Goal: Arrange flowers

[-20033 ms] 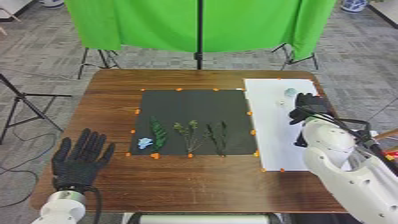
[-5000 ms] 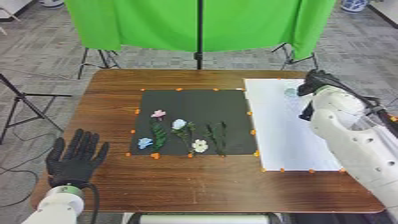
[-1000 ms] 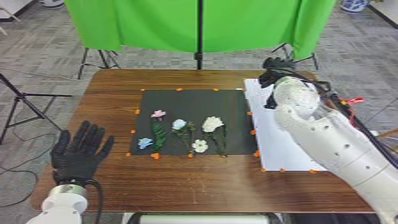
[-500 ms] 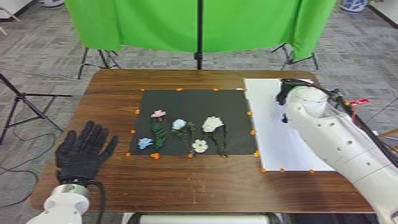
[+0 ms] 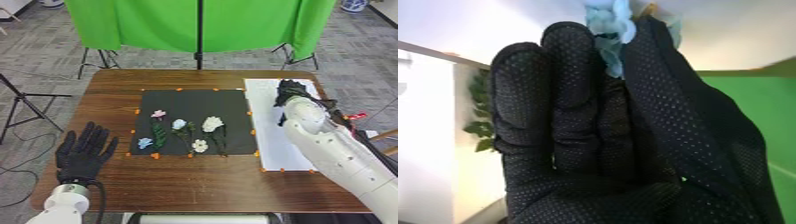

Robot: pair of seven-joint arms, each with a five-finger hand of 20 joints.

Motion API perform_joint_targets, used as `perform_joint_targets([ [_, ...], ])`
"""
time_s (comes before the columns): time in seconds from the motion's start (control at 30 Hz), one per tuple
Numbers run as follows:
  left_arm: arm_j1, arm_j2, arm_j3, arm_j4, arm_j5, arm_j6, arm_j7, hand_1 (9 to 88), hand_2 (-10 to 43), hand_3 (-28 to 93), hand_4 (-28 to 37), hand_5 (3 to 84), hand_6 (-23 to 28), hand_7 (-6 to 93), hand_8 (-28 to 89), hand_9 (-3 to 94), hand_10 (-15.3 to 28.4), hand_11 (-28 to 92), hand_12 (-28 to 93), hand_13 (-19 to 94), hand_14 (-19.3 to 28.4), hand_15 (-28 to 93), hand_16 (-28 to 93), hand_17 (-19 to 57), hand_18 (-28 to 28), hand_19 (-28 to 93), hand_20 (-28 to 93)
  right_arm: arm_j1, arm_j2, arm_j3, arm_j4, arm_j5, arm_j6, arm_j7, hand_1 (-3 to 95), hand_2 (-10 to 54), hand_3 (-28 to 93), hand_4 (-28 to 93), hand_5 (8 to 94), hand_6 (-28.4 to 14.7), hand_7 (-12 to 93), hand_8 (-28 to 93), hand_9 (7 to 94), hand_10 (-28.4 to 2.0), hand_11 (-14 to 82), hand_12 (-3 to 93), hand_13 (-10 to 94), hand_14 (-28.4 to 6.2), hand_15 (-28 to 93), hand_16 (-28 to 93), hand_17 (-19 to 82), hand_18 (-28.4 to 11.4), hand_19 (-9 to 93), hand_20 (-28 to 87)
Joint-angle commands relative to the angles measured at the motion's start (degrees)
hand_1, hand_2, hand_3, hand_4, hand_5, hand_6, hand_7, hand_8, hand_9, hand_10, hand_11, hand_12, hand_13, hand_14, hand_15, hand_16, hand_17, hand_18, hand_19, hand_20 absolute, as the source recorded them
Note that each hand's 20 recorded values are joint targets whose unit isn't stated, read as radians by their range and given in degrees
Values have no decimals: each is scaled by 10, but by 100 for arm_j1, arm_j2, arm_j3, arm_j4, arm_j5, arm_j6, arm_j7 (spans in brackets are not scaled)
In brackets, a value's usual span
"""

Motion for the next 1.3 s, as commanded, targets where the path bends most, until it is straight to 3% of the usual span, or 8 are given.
perform_joint_targets([
  [0.03,162,-50,-73,0,-42,-5,57,279,149,763,-283,438,71,250,-130,407,152,333,142,333,152,540,-67,-47,152,413,204,-878,716,213,-2085,70,369,-449,641,-94,677,-283,690,-9,374,102,786,-109,172,487,707,-46,432,436,479,-149,778,285],
  [0.1,146,-45,-66,36,-33,-135,99,278,148,764,-283,437,71,250,-129,407,151,333,142,333,152,539,-67,-47,152,412,203,-1138,688,386,-2430,272,317,-436,638,-94,679,-282,691,-10,371,109,786,-111,173,488,706,-49,435,438,474,-154,784,288],
  [0.5,9,-134,46,107,-43,10,-7,277,142,761,-283,435,70,250,-129,406,151,332,144,333,149,536,-65,-48,152,411,203,-1557,408,-64,-2838,-216,166,-669,629,-95,673,-283,695,-14,358,115,786,-115,171,486,697,-59,454,426,438,-178,813,304],
  [0.63,-40,-112,33,82,-58,289,-7,277,143,760,-283,437,70,254,-129,407,151,333,144,333,150,537,-65,-48,152,411,203,-1535,355,-132,-2816,-259,-50,-676,630,-95,672,-283,695,-15,354,114,785,-116,171,485,696,-59,455,424,437,-180,815,305],
  [0.8,31,-101,3,46,-113,370,54,276,148,759,-283,441,71,258,-131,412,152,339,143,335,152,543,-66,-47,152,413,204,-1742,432,-8,-2947,-266,-189,-608,624,-94,673,-282,688,-19,339,108,776,-119,163,478,685,-60,460,423,429,-184,817,308],
  [1.03,48,-95,8,20,-231,501,94,273,148,764,-283,402,68,267,-138,395,150,345,141,332,151,547,-70,-47,151,415,205,-1997,478,261,-3193,-173,-757,-633,553,-95,696,-282,613,-36,236,-48,626,-170,216,225,583,-107,509,349,376,-208,824,301],
  [1.1,41,-86,-4,-16,-309,660,129,273,148,764,-283,401,68,269,-140,392,149,346,140,331,151,549,-71,-47,151,416,205,-2051,502,308,-3276,-138,-821,-665,522,-95,722,-283,595,-40,225,-104,598,-180,203,204,570,-125,524,319,368,-212,825,299],
  [1.3,67,-71,-19,-14,-367,614,146,272,146,769,-283,397,69,275,-144,379,147,356,136,328,151,554,-72,-48,152,418,204,-2224,579,504,-3570,110,-974,-619,460,-95,742,-283,542,-64,178,-100,535,-204,158,185,530,-158,557,229,349,-227,830,296],
])
